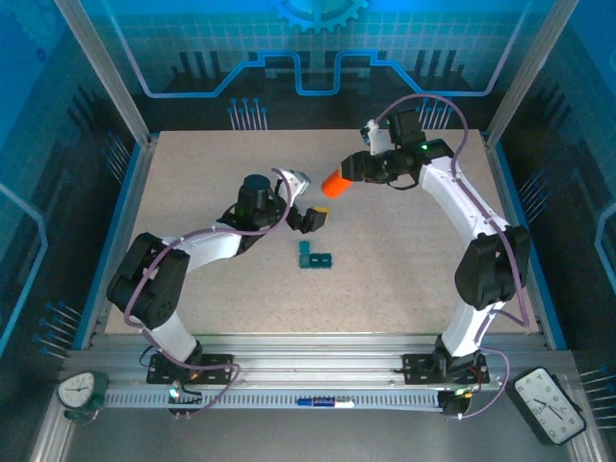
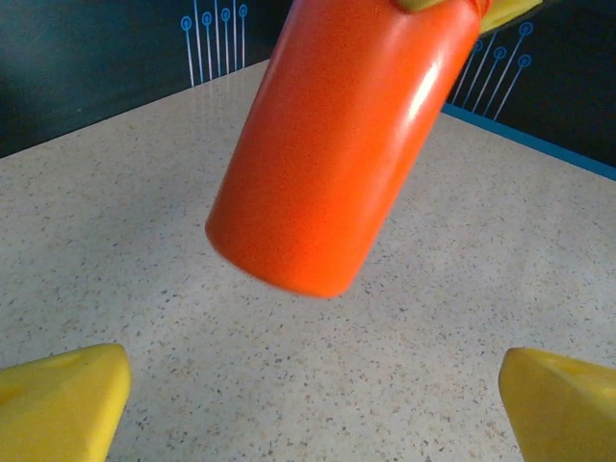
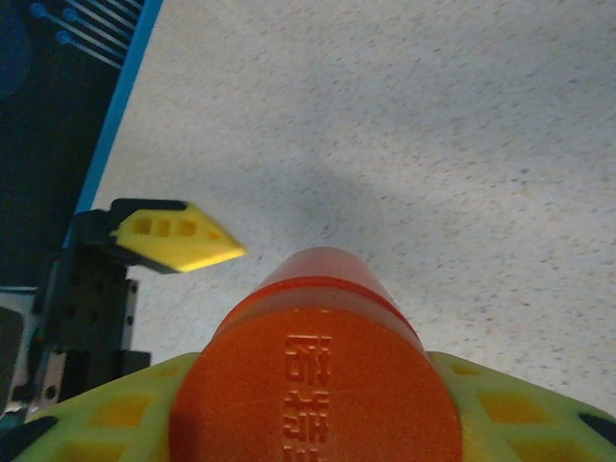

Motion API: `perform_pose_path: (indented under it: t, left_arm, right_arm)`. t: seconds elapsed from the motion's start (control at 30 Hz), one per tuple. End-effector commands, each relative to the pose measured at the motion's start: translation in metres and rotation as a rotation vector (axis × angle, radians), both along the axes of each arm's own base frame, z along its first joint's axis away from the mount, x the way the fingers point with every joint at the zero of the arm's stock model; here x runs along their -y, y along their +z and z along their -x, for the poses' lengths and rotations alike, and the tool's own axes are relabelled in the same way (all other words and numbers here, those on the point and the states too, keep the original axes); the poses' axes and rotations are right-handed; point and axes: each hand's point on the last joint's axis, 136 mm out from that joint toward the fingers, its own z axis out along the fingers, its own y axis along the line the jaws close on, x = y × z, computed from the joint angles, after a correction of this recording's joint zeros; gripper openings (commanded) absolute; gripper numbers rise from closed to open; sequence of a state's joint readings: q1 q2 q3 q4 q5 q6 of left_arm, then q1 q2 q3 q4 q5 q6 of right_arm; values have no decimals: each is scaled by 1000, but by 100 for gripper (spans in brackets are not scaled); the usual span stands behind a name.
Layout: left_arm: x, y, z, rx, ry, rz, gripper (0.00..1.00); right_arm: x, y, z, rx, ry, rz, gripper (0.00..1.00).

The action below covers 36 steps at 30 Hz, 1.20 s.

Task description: Sort the pills into containers

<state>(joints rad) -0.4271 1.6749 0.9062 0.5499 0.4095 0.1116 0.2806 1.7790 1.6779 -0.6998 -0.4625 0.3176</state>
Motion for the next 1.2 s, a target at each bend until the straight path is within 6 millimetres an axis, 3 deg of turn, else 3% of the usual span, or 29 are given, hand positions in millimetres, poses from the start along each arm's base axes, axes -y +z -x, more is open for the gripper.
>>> perform_pose_path:
  t: [0.0,0.37,0.67,0.97,1.17]
  left_arm:
    - [3,10,0,72,-40,30,99]
    - [10,26,1,91,-70,54,94]
    - [12,23,6,73,-91,42,81]
    - [12,24,9,57,-102,43,55]
    - [14,29,10,19,-108,52,32]
  right_arm:
    - [-16,11,13,-50,80,-104,41]
    - [-38,14,36,-96,167,-202,40]
    - [-49,18,45,-107,193,-237,40]
    - [-49,13,49,-115,191,-239,39]
    - [-51,15,50,-114,190,-256,39]
